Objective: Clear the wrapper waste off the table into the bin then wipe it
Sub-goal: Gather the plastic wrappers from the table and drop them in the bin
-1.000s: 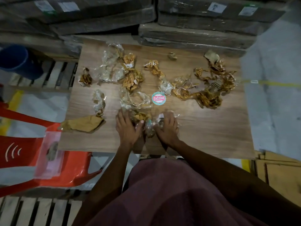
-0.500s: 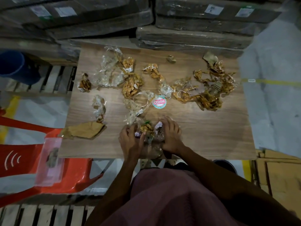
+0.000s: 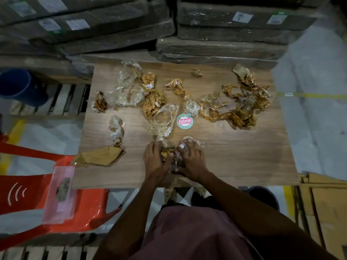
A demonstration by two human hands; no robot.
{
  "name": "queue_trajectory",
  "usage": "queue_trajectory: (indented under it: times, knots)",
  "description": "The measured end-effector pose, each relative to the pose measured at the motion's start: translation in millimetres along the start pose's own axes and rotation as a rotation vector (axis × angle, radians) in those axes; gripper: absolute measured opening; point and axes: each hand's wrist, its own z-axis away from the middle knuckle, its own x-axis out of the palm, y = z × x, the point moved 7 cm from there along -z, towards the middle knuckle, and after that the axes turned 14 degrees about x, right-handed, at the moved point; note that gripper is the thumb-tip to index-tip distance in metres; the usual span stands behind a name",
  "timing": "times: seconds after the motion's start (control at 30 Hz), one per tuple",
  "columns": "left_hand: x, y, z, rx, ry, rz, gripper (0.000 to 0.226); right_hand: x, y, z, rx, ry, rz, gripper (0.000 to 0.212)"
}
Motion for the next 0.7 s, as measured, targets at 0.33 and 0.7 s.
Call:
queue_trajectory:
  times: [0.33,0.7]
  knots:
    - [30.2,22.1,-4.0,-0.264,0.242,0.536,0.057,-0.9,-27.1,-7.5,0.148,0.033,-0.669,0.093]
    - [15.3,26.2,-26.5,-0.494,0.387,0.865,0.037,-15.6,-42.2,-11.0,0.449,-0.218,-1.763,0.036]
